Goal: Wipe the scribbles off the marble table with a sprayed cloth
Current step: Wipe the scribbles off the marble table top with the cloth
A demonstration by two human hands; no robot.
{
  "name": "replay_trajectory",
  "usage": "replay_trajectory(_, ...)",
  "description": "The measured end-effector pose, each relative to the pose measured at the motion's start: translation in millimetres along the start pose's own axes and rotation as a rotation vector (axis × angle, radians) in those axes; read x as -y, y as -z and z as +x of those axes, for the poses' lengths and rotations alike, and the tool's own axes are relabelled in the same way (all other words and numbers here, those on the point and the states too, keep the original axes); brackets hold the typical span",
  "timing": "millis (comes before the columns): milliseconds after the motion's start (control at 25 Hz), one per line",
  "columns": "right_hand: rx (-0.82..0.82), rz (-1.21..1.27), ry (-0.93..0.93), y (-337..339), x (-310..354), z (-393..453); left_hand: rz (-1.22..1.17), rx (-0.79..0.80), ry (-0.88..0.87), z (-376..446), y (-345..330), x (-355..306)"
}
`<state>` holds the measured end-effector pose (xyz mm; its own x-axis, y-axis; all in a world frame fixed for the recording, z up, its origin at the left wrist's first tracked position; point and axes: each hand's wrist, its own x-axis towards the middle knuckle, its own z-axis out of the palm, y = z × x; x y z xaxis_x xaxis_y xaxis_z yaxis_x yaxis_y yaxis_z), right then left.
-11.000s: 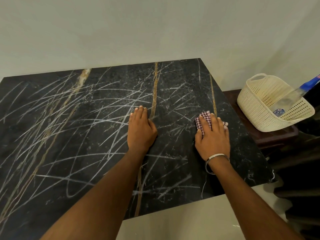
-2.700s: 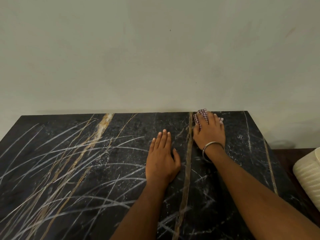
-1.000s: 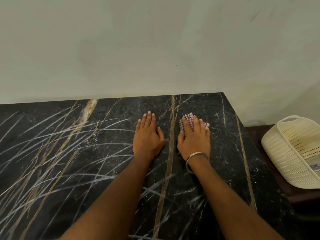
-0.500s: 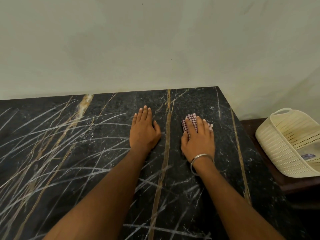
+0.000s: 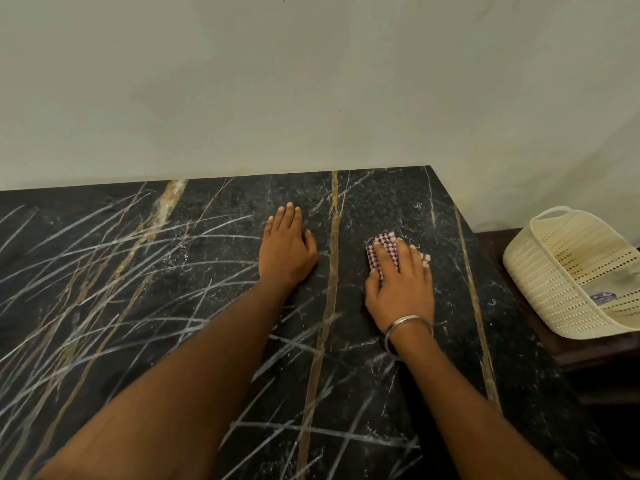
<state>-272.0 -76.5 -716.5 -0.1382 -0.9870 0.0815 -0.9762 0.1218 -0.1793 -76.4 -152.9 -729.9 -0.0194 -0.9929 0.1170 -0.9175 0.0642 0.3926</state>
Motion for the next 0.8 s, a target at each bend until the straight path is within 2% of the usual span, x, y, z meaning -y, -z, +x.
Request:
replay_trajectory(80,-0.014,0.022,0.044,-4,26,-18,-0.04,0.003,-0.01,-3,4,3)
replay_trajectory(160,-0.006,0.03,0.174,-9,48,-40,-0.061,-0.011,0.004,-14,11,12)
replay_trajectory(240,0.017,0.02,0.251,-8,44,-43,-0.041,-0.026,0.012,-30,20,27)
replay_trajectory(480,0.003,0.001,-0.002,2,-4,-33,0.03,-0.06,0.087,-69,60,99)
replay_trajectory(560,0.002,-0.005,0.02,0,16,-49,0.031,-0.071,0.105,-81,66,114)
replay_trajectory(680,0.017,0.016,0.179,-4,48,-79,0.015,-0.078,0.113,-94,72,123)
replay_trajectory(800,0.026,0.025,0.213,-3,33,-72,0.006,-0.089,0.102,-97,71,122)
